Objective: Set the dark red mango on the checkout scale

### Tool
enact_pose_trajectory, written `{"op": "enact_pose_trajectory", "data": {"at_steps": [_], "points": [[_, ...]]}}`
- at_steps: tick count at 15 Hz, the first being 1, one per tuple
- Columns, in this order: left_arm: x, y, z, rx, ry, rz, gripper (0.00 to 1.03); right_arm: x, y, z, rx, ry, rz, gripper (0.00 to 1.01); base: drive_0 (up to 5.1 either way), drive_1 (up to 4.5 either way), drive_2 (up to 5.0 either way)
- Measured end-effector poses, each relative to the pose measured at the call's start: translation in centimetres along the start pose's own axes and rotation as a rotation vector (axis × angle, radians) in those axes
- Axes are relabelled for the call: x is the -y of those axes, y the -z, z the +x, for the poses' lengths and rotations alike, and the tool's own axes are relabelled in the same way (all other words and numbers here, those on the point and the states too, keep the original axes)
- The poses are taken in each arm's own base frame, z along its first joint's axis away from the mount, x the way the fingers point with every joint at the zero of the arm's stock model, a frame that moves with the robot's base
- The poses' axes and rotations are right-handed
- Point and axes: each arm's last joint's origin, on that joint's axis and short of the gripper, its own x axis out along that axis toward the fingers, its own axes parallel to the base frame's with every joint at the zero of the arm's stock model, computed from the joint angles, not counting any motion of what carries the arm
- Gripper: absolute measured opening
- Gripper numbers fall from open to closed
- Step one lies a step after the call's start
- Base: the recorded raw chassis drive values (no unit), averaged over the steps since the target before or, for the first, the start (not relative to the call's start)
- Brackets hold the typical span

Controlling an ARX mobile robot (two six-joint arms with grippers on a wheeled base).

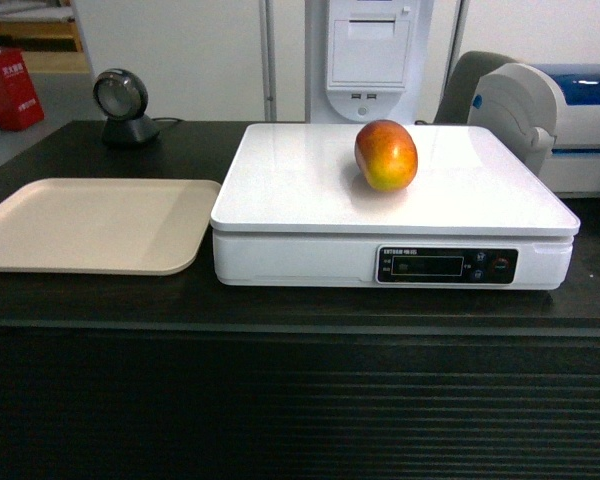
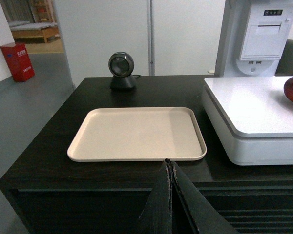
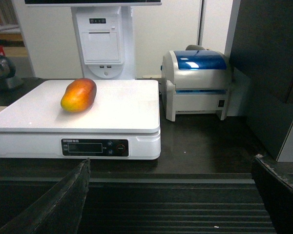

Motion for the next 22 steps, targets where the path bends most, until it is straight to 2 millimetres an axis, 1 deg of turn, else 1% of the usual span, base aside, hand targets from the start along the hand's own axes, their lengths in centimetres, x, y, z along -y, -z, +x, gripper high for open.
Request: {"op": "enact_pose_trajectory", "data": {"at_steps": [2, 3, 10, 15, 16, 17, 18, 19, 22], "points": [[0.0, 0.4, -0.5, 0.035, 0.000, 0.000, 0.02, 0.0, 0.0, 0.0, 0.000, 0.000, 0.000, 0.98, 0.0, 0.00, 0.0], [0.0, 0.9, -0.6, 0.000, 0.000, 0.000, 0.02, 0.0, 0.0, 0.0, 0.000, 0.000, 0.000, 0.98, 0.0, 0.00, 0.0], [0.0, 0.6, -1.9, 0.019, 0.000, 0.000, 0.02, 0.0, 0.0, 0.0, 0.000, 0.000, 0.000, 0.98, 0.0, 0.00, 0.0], [0.0, 0.7, -2.5, 0.016, 0.001, 0.000, 0.02, 0.0, 0.0, 0.0, 0.000, 0.000, 0.000, 0.98, 0.0, 0.00, 0.0], [0.0, 1.4, -3.1, -0.040, 0.004, 0.000, 0.02, 0.0, 0.0, 0.0, 0.000, 0.001, 0.000, 0.98, 0.0, 0.00, 0.0], [0.0, 1.0, -3.5, 0.008, 0.001, 0.000, 0.02, 0.0, 0.0, 0.0, 0.000, 0.000, 0.000, 0.98, 0.0, 0.00, 0.0], [0.0, 0.8, -3.5, 0.013, -0.001, 0.000, 0.02, 0.0, 0.0, 0.0, 0.001, -0.001, 0.000, 0.98, 0.0, 0.00, 0.0], [0.0, 1.1, -3.5, -0.002, -0.001, 0.000, 0.02, 0.0, 0.0, 0.0, -0.001, 0.000, 0.000, 0.98, 0.0, 0.00, 0.0], [0.0, 1.1, -3.5, 0.003, 0.000, 0.000, 0.02, 0.0, 0.0, 0.0, 0.000, 0.000, 0.000, 0.98, 0.0, 0.00, 0.0]]}}
